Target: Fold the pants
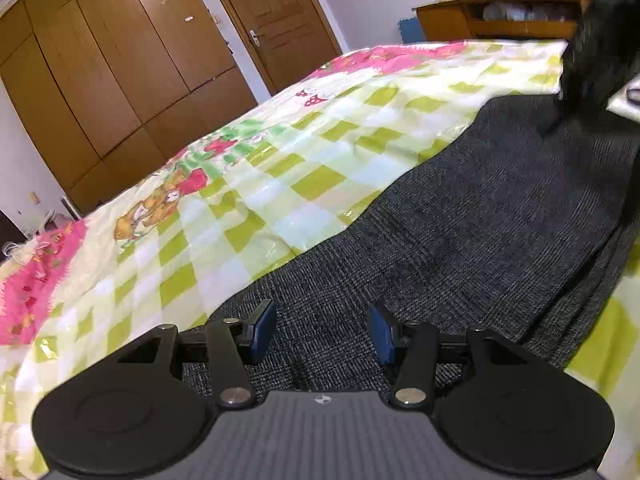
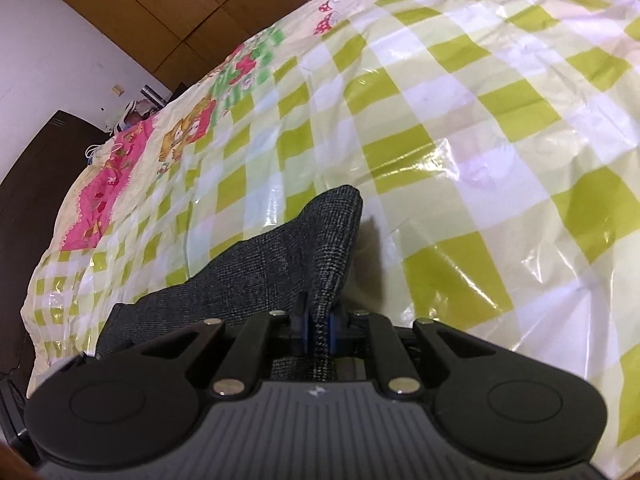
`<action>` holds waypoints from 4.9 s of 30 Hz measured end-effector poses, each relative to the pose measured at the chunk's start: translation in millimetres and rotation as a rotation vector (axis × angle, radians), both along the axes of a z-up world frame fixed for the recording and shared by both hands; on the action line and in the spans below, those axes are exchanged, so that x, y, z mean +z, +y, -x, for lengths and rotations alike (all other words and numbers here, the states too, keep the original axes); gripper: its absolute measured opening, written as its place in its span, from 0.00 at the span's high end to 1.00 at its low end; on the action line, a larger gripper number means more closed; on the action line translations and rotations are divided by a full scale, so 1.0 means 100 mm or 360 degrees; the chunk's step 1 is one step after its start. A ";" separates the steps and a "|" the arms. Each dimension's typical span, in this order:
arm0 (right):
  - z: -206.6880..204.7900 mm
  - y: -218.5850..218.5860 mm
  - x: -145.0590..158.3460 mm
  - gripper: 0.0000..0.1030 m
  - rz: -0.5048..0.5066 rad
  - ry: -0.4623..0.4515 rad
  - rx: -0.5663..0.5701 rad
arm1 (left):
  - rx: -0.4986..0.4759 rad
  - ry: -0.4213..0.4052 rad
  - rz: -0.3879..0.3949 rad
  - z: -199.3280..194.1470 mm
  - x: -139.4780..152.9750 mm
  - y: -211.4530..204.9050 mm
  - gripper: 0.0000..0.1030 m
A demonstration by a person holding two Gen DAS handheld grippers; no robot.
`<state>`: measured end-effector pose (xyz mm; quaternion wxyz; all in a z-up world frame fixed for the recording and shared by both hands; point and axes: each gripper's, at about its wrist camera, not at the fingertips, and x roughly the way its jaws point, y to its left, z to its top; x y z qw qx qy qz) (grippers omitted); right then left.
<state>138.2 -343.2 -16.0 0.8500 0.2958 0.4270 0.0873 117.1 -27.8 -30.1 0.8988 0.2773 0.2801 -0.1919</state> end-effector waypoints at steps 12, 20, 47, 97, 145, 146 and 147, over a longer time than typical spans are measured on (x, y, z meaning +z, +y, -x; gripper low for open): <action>0.01 0.36 0.29 0.79 0.0586 -0.0018 -0.0104 | 0.0300 0.0027 0.0207 0.39 0.31 0.99 0.41; 0.42 1.39 0.59 0.80 0.0887 -0.0477 0.0434 | 0.0433 0.0109 0.0288 0.37 0.12 1.27 0.41; 0.47 3.41 -0.32 0.80 0.1291 -0.0796 0.1413 | 0.0460 0.0206 0.0437 0.23 0.08 1.37 0.57; 0.75 2.79 0.15 0.82 0.1124 -0.0807 0.1074 | 0.0407 0.0004 0.0281 0.52 0.40 1.28 0.67; 0.01 -0.19 -0.18 0.90 -0.0516 -0.0124 0.0041 | -0.0142 0.0250 0.0233 0.22 -0.08 -0.19 0.67; 0.02 -0.17 -0.08 0.89 -0.0511 -0.0144 0.0034 | -0.0133 0.0225 0.0255 0.24 -0.03 -0.14 0.67; 0.02 -0.13 0.03 0.89 -0.0483 -0.0162 0.0044 | -0.0104 0.0190 0.0267 0.25 0.01 -0.08 0.67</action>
